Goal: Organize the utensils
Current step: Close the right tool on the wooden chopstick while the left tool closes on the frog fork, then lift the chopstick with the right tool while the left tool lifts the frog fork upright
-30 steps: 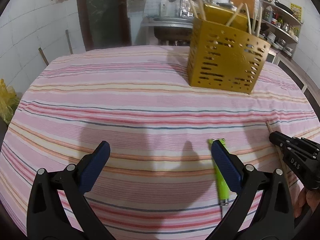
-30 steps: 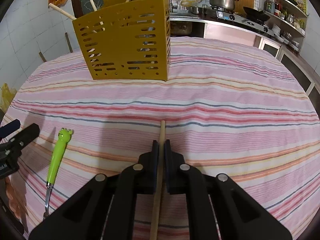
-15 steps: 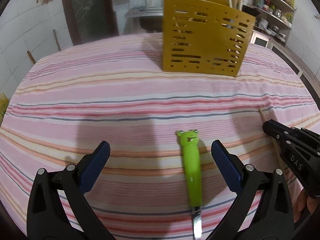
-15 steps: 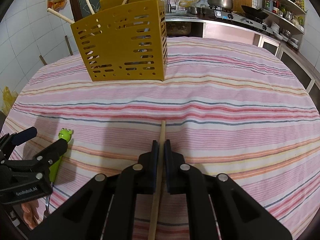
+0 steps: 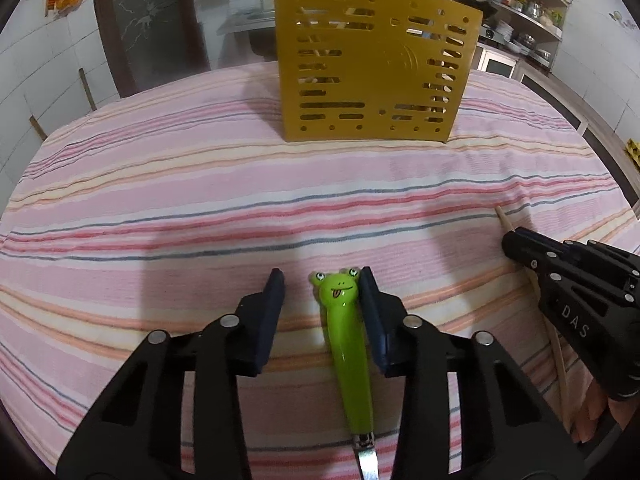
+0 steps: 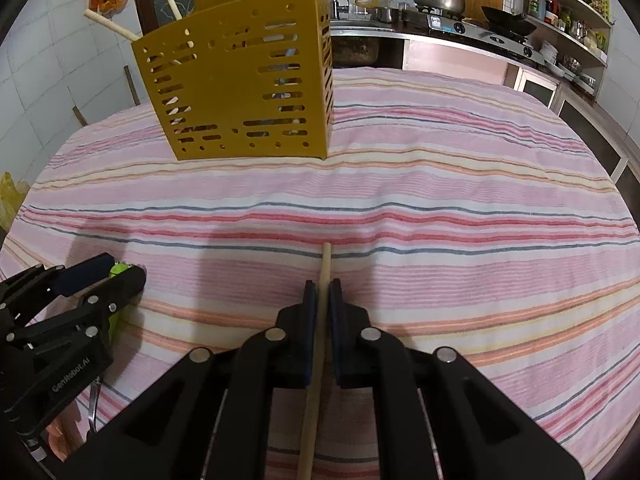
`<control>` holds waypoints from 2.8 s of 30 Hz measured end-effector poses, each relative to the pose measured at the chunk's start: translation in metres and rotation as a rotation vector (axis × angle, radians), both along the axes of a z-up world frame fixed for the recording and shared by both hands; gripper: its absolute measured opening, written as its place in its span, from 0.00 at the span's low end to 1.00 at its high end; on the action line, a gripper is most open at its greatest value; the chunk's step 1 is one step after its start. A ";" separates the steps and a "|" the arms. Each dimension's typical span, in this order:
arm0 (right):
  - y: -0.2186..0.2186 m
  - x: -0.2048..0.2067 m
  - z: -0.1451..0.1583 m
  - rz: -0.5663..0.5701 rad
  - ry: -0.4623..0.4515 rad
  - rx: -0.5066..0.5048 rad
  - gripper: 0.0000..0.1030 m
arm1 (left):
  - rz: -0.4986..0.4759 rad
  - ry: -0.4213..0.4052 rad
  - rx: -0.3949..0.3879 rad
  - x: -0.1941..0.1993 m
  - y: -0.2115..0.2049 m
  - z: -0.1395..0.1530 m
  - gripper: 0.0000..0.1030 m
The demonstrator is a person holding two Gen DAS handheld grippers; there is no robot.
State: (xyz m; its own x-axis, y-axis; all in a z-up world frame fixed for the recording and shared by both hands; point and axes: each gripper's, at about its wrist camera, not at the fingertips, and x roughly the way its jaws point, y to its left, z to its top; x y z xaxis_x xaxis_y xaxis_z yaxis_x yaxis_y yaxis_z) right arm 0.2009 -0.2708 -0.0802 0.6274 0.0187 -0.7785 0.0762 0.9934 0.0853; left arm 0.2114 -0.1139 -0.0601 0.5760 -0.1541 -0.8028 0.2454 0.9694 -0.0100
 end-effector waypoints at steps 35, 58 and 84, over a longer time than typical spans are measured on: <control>-0.002 -0.068 0.080 -0.050 -0.505 0.046 0.06 | 0.047 -0.390 -0.081 -0.055 0.044 0.076 0.21; 0.002 -0.028 0.055 -0.038 -0.305 -0.070 0.65 | 0.051 -0.389 -0.059 -0.042 0.051 0.075 0.21; -0.014 -0.030 0.051 -0.055 -0.260 0.028 0.06 | 0.047 -0.398 -0.046 -0.044 0.045 0.072 0.21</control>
